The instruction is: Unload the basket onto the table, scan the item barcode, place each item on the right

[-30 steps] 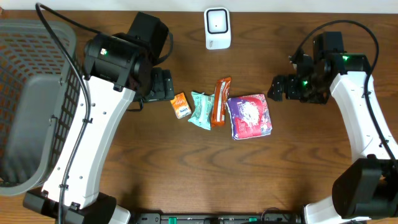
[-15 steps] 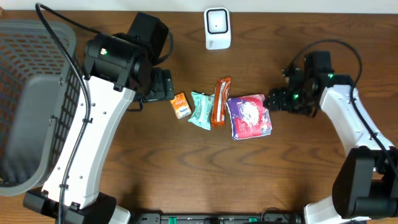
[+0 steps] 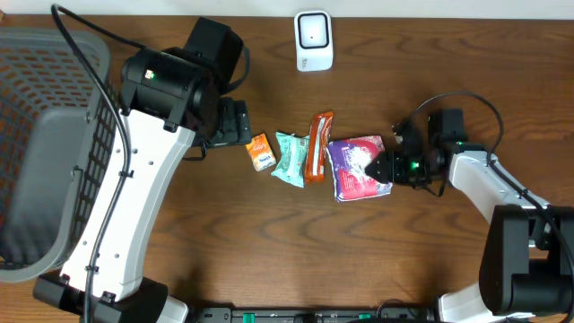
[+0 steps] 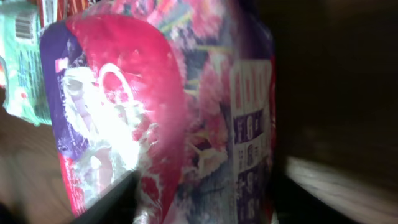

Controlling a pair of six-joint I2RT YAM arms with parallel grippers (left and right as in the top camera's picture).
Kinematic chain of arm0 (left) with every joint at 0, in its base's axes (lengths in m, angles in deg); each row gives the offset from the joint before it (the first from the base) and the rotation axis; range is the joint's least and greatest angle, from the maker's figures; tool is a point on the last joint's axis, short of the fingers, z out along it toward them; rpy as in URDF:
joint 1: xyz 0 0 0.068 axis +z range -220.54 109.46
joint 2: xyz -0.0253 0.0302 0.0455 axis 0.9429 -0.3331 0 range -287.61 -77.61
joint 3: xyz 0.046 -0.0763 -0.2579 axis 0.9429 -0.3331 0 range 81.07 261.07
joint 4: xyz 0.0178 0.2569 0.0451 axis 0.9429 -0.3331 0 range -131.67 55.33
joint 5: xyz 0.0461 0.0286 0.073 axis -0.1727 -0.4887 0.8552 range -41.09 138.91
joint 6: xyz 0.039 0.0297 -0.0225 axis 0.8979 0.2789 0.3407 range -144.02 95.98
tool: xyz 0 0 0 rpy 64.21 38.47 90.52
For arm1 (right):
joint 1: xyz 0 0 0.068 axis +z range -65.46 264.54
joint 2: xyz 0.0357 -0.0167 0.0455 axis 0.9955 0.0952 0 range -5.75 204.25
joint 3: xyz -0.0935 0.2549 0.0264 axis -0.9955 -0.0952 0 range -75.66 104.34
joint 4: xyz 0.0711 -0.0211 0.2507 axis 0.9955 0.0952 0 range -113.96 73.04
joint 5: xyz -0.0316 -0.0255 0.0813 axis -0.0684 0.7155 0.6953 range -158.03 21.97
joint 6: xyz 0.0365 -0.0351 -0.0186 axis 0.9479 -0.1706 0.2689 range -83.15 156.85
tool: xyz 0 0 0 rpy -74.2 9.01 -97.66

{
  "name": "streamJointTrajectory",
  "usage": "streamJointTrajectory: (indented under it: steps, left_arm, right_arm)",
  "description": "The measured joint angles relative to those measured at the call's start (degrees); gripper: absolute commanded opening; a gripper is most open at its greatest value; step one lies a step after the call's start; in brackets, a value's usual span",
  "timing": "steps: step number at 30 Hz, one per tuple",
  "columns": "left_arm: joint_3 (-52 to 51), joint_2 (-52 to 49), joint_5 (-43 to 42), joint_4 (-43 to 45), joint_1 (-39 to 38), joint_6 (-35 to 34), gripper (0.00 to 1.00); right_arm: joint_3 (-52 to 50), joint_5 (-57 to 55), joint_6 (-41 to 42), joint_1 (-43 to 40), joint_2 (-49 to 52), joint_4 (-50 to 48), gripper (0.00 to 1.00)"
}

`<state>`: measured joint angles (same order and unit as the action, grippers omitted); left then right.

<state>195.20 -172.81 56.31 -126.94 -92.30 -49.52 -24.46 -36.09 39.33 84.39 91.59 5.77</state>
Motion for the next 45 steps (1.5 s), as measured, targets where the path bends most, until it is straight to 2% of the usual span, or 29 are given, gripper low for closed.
streamJointTrajectory:
  steps: [2,3,7,10,17,21,29,38,41,45]
  left_arm:
    - [0.0,0.0,0.0,0.0,0.0,0.0,0.98]
    - [0.0,0.0,0.0,0.0,0.0,0.0,0.98]
    - [0.0,0.0,0.0,0.0,0.0,0.0,0.98]
    - [0.0,0.0,0.0,0.0,0.0,0.0,0.98]
    - [0.0,0.0,0.0,0.0,0.0,0.0,0.98]
    - [0.0,0.0,0.0,0.0,0.0,0.0,0.98]
    - [0.0,0.0,0.0,0.0,0.0,0.0,0.98]
    - [0.0,0.0,0.0,0.0,0.0,0.0,0.98]
    - [0.0,0.0,0.0,0.0,0.0,0.0,0.98]
    - [0.0,0.0,0.0,0.0,0.0,0.0,0.98]
  right_arm:
    - [-0.4,1.0,0.2,0.0,0.0,-0.2,0.06]
    - [-0.4,1.5,0.5,0.0,0.0,-0.2,0.01]
    - [-0.3,3.2,0.5,0.0,0.0,0.3,0.01]
    - [1.5,3.4,0.3,0.0,0.0,4.1,0.01]
    - [15.2,3.6,-6.1,0.4,0.0,16.7,0.01]
    - [21.4,0.3,-8.5,2.4,-0.1,19.1,0.01]
    - [24.1,-24.8,-3.8,7.6,-1.2,19.8,0.01]
    - [24.1,-64.7,5.3,18.5,-1.2,20.0,0.01]
    - [24.1,-73.7,8.1,21.4,-1.2,19.6,0.01]
    - [23.7,-79.1,10.5,22.3,-1.2,17.6,0.01]
